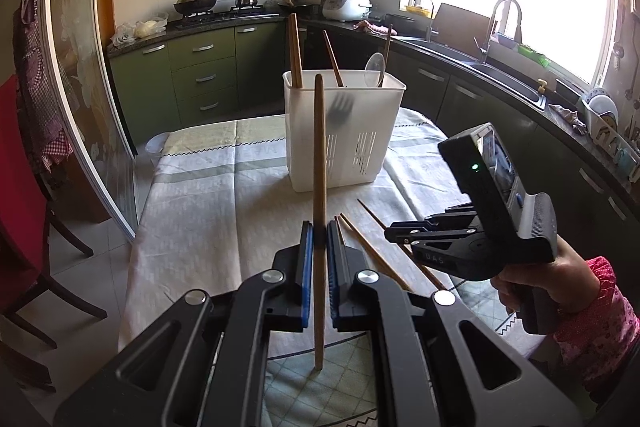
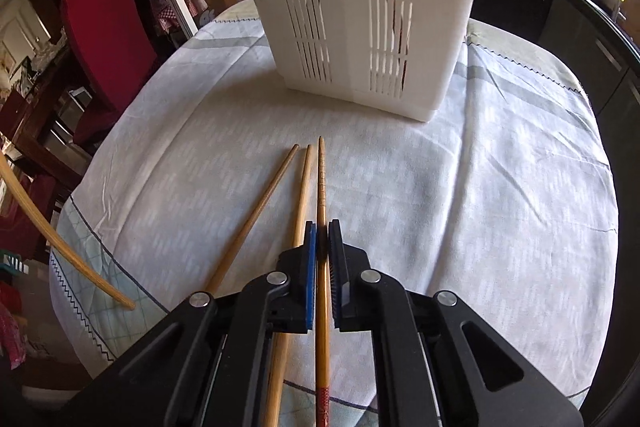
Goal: Organize utensils
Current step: 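Carry the chopstick into the white holder and open the left gripper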
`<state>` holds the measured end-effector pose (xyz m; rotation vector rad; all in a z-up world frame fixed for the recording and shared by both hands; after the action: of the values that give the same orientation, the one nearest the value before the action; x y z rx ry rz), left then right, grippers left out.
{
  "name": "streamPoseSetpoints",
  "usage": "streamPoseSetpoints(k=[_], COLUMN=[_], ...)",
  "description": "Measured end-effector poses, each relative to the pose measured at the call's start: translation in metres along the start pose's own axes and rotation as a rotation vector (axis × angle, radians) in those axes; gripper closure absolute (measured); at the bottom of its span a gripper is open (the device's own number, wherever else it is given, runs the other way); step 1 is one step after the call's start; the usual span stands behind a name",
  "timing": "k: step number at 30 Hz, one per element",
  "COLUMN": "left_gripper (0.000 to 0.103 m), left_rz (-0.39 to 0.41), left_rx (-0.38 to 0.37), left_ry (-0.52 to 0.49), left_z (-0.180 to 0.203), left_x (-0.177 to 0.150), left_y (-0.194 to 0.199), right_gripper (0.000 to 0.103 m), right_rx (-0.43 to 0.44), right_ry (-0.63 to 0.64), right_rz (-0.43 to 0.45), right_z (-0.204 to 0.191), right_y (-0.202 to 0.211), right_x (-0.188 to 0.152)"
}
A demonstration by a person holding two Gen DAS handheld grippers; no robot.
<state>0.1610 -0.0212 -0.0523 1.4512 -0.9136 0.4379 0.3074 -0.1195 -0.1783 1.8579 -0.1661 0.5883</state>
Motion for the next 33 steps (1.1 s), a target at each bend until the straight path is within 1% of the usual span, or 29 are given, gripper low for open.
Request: streamPoseSetpoints(k=[4, 8, 12, 16, 26, 33], left_gripper=[0.096, 0.096, 0.096, 0.096, 0.096, 0.096], left_rz=[0.009, 0.016, 0.026, 0.035, 0.050, 0.074], left_rx=[0.004, 0.009, 0.013, 0.015, 0.019, -0.005], left_ry=[0.002, 0.002, -0.005, -0.013, -0.021, -0.018], left_z=[-0.001, -0.001, 0.002, 0.005, 0.006, 0.005], left_x=[0.001, 0.003, 0.005, 0.007, 0.012, 0.032], left_y=[0.001, 0.004, 0.008, 0.012, 0.019, 0.025], right_gripper=[0.096, 0.096, 0.096, 0.096, 0.096, 0.096], right_rx=[0.049, 0.091, 0.111, 0.119, 0.131, 0.154], right_ry=[-0.014, -0.008, 0.003, 0.013, 0.011, 0.021], right_rz=[0.087, 0.160, 0.204, 0.224, 0.266, 0.322], right_z=[0.002, 0.000, -0.005, -0.005, -0.006, -0.008], right_y=[0.040, 0.077, 0.103, 0.117, 0.132, 0.158], right_x=[0.004, -0.001, -0.007, -0.016, -0.017, -0.010])
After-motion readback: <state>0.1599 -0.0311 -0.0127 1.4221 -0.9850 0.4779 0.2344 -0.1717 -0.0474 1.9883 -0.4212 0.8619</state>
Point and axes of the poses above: each gripper's, at about its wrist camera, not at the fingertips, and y roughly against the way its jaws point, z to its right, x to its top, the point moved 4 cm from there along -y, roughly the way its jaws point, and after that the axes turned 14 degrees about -y, right-handed, at the moved point
